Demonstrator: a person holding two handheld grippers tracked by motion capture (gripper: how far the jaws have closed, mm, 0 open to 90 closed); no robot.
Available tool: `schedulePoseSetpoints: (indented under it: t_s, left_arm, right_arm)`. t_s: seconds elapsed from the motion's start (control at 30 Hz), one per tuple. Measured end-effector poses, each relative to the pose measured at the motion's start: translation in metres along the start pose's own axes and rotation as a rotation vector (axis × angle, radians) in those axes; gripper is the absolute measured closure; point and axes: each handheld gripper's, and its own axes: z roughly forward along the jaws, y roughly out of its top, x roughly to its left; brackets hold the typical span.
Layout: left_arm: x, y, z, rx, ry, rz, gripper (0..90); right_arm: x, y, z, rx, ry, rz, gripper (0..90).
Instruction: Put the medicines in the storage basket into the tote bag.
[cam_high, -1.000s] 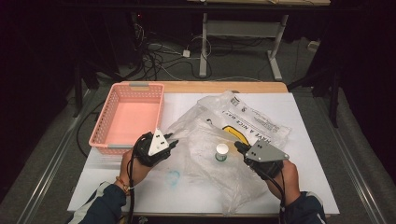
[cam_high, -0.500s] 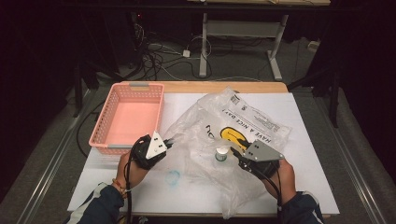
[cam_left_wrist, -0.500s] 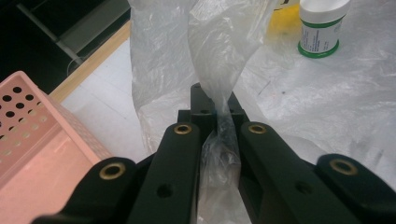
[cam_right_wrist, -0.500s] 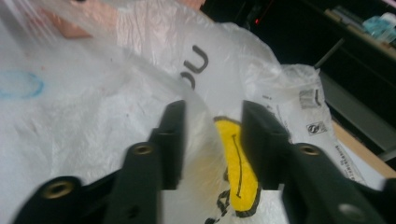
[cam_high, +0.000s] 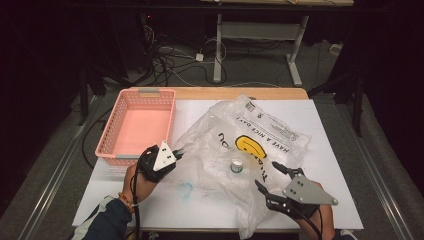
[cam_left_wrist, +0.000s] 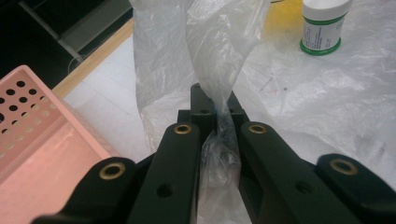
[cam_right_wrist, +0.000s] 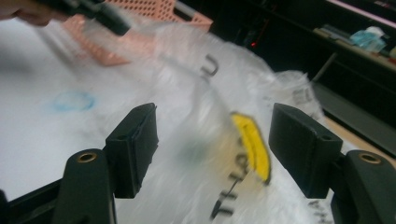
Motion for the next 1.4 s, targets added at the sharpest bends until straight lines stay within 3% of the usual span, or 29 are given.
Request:
schedulePoseSetpoints:
  t_s: [0.17, 0.33, 0.43, 0.53, 0.6, 0.7, 0.87, 1.13, 1.27, 1.4]
  left_arm:
    - [-0.001, -0.001, 0.001, 0.007, -0.007, 0.002, 86.7]
    - [-0.002, 0.000, 0.003, 0.007, -0.013, 0.003, 86.7]
    - [-0.002, 0.000, 0.004, 0.009, -0.017, 0.004, 86.7]
    - [-0.001, -0.001, 0.005, 0.016, -0.020, 0.005, 86.6]
    - [-0.002, -0.001, 0.005, 0.016, -0.020, 0.006, 86.6]
    - [-0.003, 0.000, 0.005, 0.017, -0.023, 0.011, 86.7]
    - [-0.003, 0.000, 0.005, 0.019, -0.026, 0.012, 86.6]
    - [-0.002, 0.000, 0.003, 0.001, -0.022, -0.001, 86.6]
    - [-0.001, 0.003, -0.002, -0.018, -0.021, -0.005, 86.6]
    - [0.000, 0.006, -0.010, -0.045, -0.015, -0.011, 86.5]
  right_arm:
    - [0.014, -0.022, -0.002, 0.105, 0.115, 0.002, 28.9]
    - [0.024, -0.043, 0.019, 0.274, 0.217, -0.019, 23.0]
    - [0.029, -0.056, 0.034, 0.356, 0.242, -0.042, 23.3]
    - [0.029, -0.065, 0.045, 0.419, 0.259, -0.048, 32.7]
    - [0.025, -0.066, 0.046, 0.408, 0.276, -0.006, 45.3]
    - [0.023, -0.067, 0.047, 0.407, 0.338, 0.012, 61.4]
    - [0.021, -0.063, 0.046, 0.435, 0.303, 0.011, 86.5]
    - [0.016, -0.047, 0.029, 0.280, 0.212, 0.004, 88.5]
    - [0.014, -0.042, 0.024, 0.232, 0.185, 0.005, 88.6]
    - [0.011, -0.032, 0.014, 0.149, 0.156, 0.005, 88.6]
